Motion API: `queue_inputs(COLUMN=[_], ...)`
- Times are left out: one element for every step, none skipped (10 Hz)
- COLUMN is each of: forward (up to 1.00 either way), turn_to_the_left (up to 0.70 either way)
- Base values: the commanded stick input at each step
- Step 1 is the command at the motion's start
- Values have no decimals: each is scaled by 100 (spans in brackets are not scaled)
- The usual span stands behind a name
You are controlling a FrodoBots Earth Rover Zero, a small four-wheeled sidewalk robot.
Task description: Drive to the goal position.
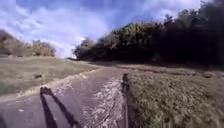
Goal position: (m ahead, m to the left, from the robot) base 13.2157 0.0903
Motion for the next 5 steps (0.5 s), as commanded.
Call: queue_inputs(forward=[70,70,70,70,70], turn_to_the_left=[0,0,0,0,0])
